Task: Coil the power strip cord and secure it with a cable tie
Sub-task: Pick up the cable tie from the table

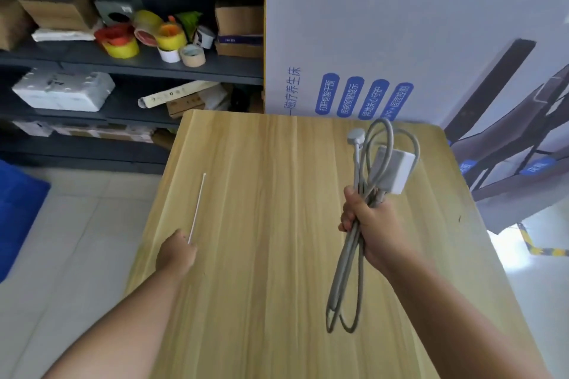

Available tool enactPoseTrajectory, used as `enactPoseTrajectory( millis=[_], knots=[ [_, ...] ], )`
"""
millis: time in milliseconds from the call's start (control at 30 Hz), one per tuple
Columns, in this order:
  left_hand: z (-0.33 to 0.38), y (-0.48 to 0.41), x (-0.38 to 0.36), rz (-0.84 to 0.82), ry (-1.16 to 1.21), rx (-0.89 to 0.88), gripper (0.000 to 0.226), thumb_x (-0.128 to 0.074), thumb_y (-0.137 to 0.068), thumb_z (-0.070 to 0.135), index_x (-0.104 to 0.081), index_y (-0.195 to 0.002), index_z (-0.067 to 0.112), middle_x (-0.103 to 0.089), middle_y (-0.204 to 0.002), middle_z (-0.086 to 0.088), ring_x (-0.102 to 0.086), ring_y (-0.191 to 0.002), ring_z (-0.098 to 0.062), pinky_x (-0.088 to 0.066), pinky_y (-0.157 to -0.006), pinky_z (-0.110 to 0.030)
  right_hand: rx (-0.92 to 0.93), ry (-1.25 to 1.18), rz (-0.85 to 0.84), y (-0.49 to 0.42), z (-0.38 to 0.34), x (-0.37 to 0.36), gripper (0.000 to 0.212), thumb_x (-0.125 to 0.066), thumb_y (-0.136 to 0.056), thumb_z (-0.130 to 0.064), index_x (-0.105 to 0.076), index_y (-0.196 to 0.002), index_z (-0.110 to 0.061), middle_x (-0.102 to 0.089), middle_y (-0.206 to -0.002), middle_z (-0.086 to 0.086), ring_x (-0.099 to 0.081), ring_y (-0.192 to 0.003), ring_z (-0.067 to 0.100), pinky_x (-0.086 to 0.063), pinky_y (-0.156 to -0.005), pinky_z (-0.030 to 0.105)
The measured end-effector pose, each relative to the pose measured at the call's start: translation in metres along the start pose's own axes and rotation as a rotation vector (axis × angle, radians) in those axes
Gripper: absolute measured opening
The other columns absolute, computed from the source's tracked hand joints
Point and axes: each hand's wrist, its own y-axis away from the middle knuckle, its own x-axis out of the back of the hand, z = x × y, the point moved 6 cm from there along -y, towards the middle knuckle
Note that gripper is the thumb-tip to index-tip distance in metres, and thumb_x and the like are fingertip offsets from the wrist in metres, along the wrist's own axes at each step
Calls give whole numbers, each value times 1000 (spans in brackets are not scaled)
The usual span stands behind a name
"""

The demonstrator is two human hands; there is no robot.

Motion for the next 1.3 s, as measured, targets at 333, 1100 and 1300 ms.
enactPoseTrajectory(
  millis=[333,1100,1300],
  knots=[
    [-46,-27,-35,-52,-125,82,31,-66,-86,22,-62,-89,-8,-68,-88,-25,-65,-78,-40,-46,-58,-37,-92,57,14,-8,44,-12,18,-62,-93,-21,-53,-83,-10,-43,-56,3,-47,-51,18,-50,-57,33],
    [181,176,25,-297,572,-508,24,-52,-92,14,-48,-70,23,-50,-58,8,-45,-55,-5,-36,-58,-23,-2,-181,67,-3,-51,-1,10,-65,-91,-13,-60,-92,-4,-59,-70,5,-52,-47,16,-49,-54,32],
    [244,236,65,-386,641,-726,20,-54,-86,15,-54,-71,28,-47,-65,12,-42,-66,-11,-35,-68,-28,58,-325,-50,11,-95,5,22,-69,-89,-14,-65,-110,-12,-71,-119,2,-67,-109,19,-56,-92,42]
  ],
)
